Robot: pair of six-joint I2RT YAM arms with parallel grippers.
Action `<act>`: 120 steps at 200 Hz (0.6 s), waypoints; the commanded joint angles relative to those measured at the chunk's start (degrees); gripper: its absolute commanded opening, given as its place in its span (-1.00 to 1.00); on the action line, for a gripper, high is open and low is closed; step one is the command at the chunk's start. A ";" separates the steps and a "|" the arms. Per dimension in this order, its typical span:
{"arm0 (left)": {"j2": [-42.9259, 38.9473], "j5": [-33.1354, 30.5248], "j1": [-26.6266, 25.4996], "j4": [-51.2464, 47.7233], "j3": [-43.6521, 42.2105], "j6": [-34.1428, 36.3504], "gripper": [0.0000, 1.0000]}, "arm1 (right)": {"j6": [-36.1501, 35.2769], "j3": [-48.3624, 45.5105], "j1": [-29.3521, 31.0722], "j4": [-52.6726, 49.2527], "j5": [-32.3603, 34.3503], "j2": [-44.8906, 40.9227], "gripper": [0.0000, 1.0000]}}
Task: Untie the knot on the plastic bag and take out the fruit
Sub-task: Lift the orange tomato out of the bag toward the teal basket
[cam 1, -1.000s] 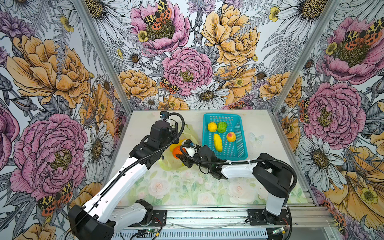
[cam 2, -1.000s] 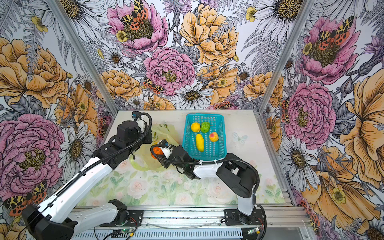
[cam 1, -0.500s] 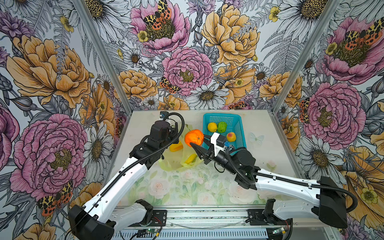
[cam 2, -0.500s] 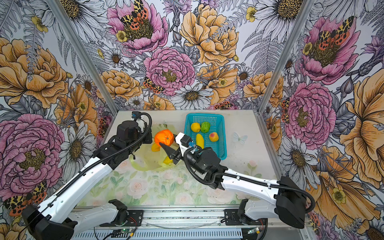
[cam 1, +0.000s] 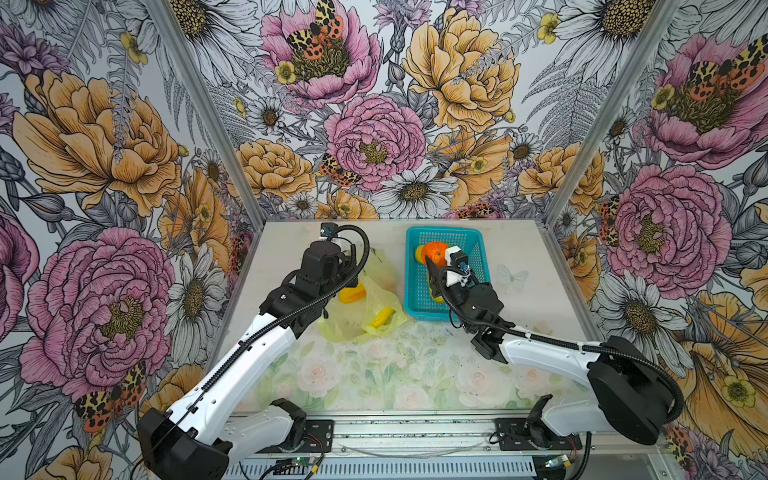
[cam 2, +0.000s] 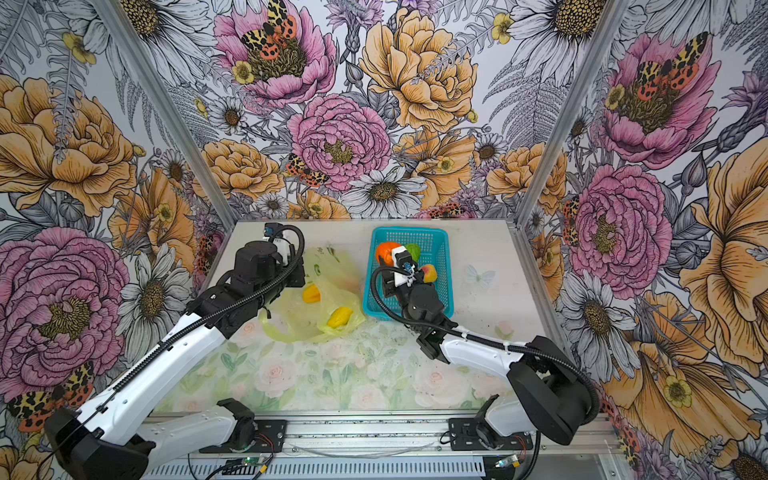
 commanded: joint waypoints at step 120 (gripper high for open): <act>-3.16 -4.02 -0.26 -2.51 1.16 -0.56 -1.00 | 6.70 11.75 -8.49 -12.00 -2.78 16.86 -0.76</act>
